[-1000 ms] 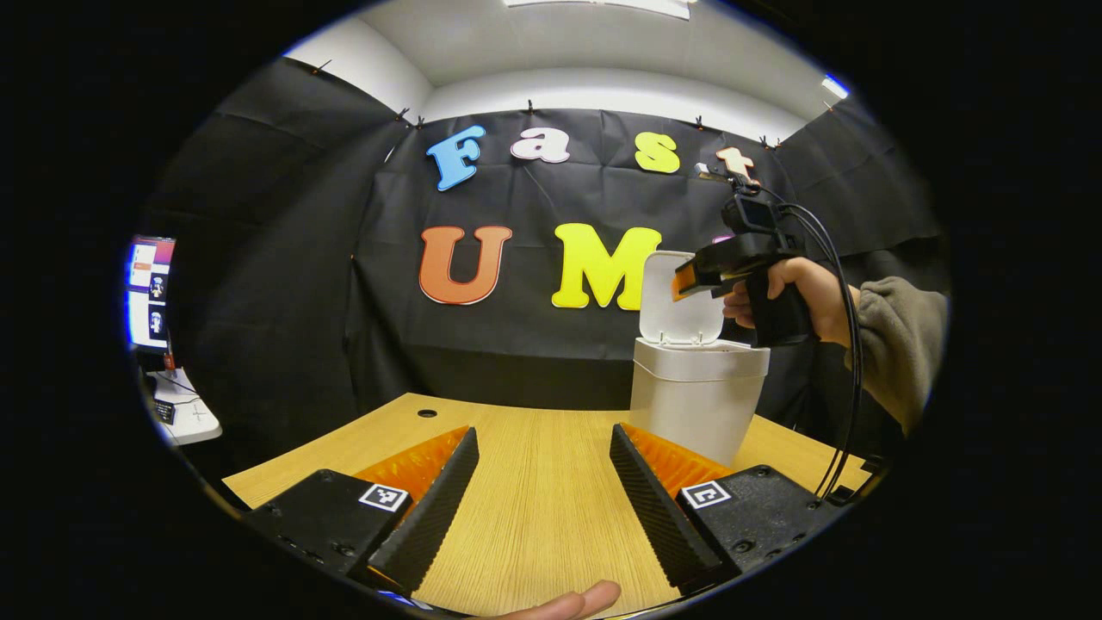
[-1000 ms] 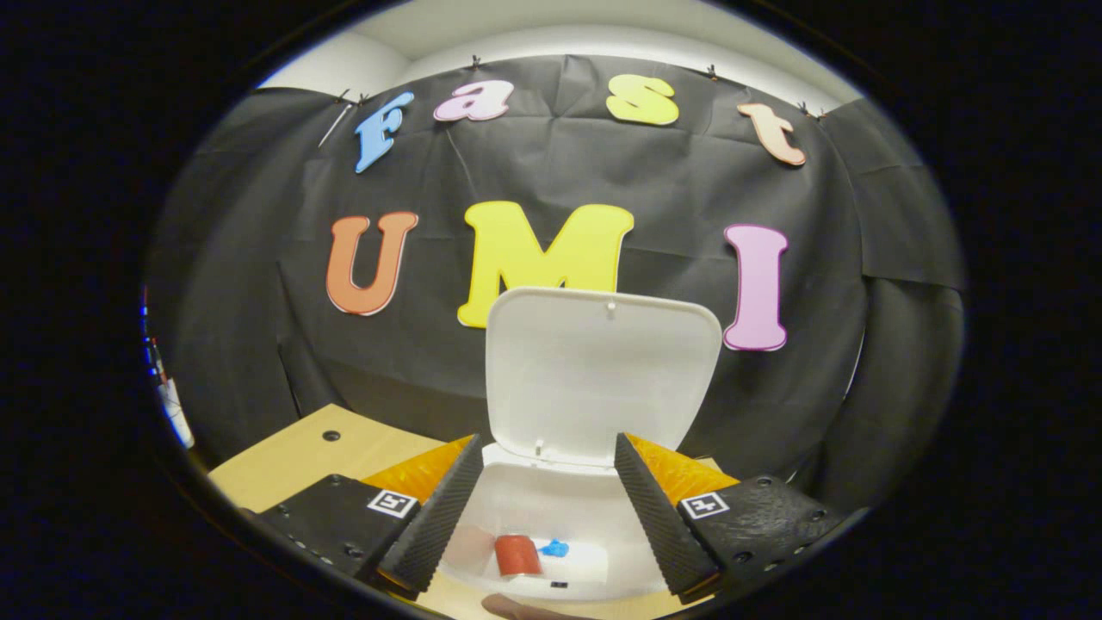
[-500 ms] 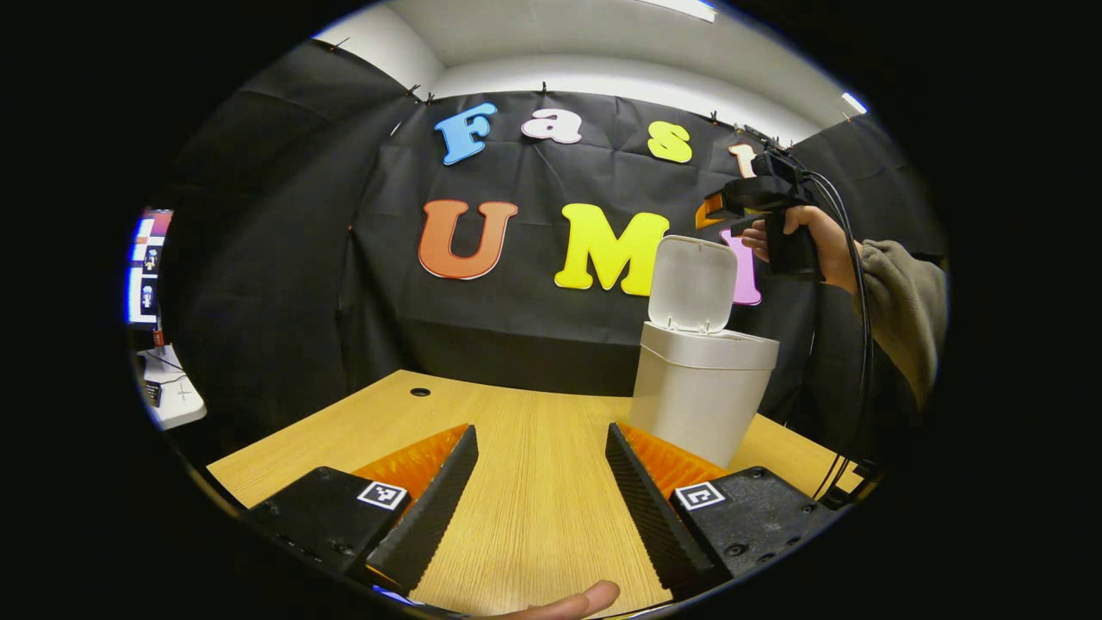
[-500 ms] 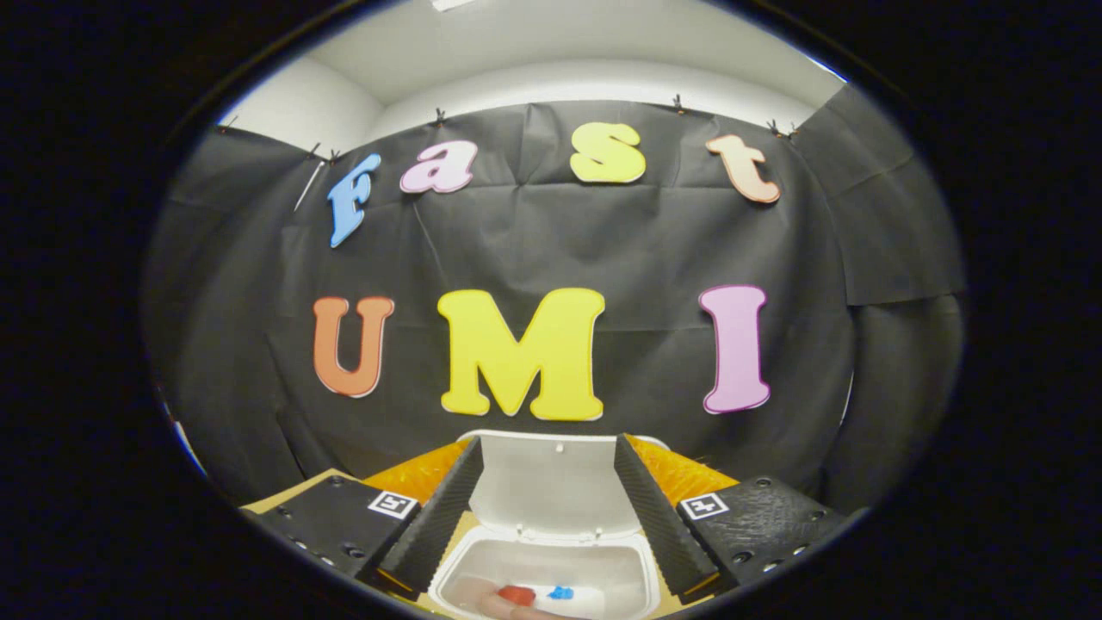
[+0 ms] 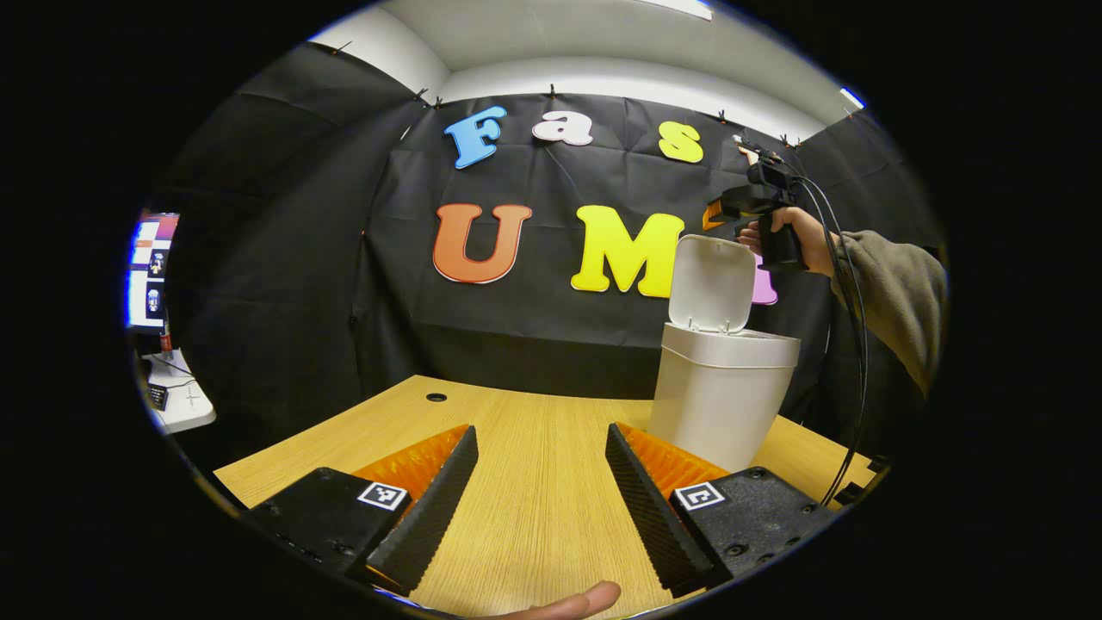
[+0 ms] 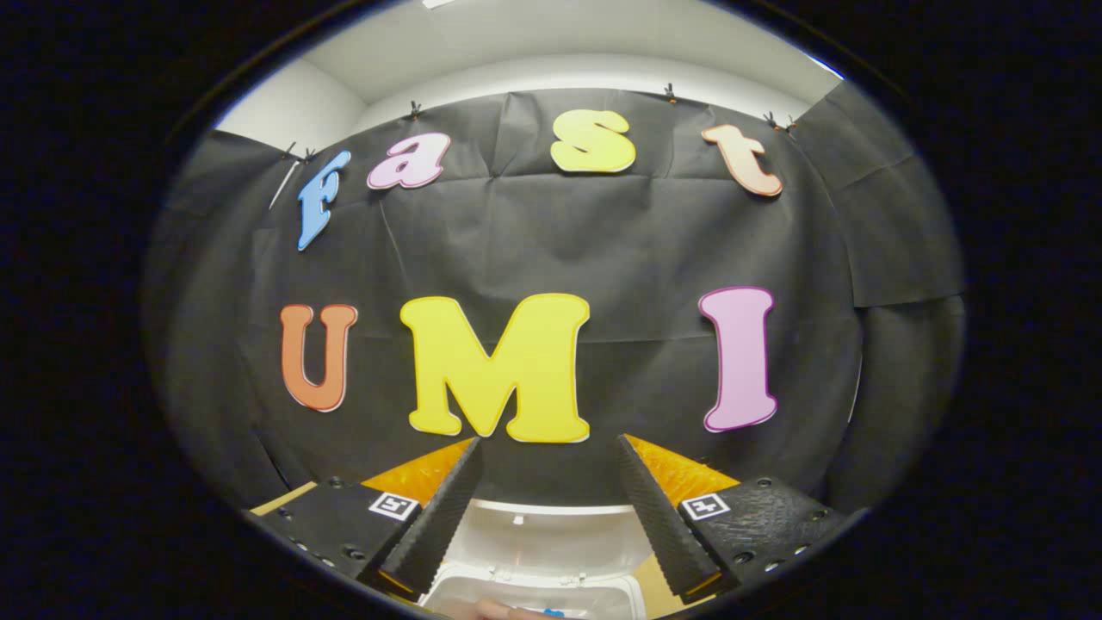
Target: Press the lid of the desktop garbage bin to open it, pick up the crumpled paper on the desktop and throw it into the bin, then pick up the pop can on the desktop and drop it into the bin, and finally close the garbage bin lid.
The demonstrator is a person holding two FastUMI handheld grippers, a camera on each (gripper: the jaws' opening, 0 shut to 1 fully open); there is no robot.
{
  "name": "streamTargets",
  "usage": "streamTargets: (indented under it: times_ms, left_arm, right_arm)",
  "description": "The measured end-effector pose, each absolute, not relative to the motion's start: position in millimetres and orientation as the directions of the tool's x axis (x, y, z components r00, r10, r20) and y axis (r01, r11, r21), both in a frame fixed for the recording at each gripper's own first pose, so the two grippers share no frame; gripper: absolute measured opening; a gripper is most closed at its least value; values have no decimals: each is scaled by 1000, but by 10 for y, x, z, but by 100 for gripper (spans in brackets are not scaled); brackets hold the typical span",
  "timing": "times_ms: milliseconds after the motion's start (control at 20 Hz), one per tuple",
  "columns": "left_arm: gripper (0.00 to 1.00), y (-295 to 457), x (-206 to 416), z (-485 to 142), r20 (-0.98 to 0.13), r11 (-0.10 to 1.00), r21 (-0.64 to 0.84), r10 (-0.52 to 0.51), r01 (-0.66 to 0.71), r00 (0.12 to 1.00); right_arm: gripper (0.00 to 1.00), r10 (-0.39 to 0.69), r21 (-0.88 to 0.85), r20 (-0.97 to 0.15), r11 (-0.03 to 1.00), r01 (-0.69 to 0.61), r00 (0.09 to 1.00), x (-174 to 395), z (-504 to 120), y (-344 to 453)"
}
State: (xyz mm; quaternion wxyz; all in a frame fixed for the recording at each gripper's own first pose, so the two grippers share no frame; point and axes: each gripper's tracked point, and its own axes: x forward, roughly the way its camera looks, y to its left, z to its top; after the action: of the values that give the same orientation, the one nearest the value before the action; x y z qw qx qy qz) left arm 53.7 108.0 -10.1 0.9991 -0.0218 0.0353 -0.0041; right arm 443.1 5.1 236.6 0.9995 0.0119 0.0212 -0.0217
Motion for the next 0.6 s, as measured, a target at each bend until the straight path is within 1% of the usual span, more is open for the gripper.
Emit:
streamTargets:
  times_ms: [150,250,300,450,600]
  left_arm:
    - [97,1067,575,-154,-84,998,-58,-18,13,996]
    - [97,1051,561,-162,-88,997,-74,-23,17,996]
    - [97,1065,561,-154,-88,997,-76,-22,15,996]
    - [97,1057,560,-146,-85,996,-87,-18,11,996]
    - [96,1046,531,-77,-71,996,-92,-27,20,997]
  right_arm:
    - [95,-39,-16,-93,999,37,995,4482,2206,135]
    - [98,-46,-23,-83,999,45,995,4444,2229,125]
    - [94,-43,-11,-98,999,42,994,4414,2200,143]
    - [95,-34,35,-108,999,38,994,4248,2149,179]
    - [94,-24,13,-106,1000,25,994,4023,2095,204]
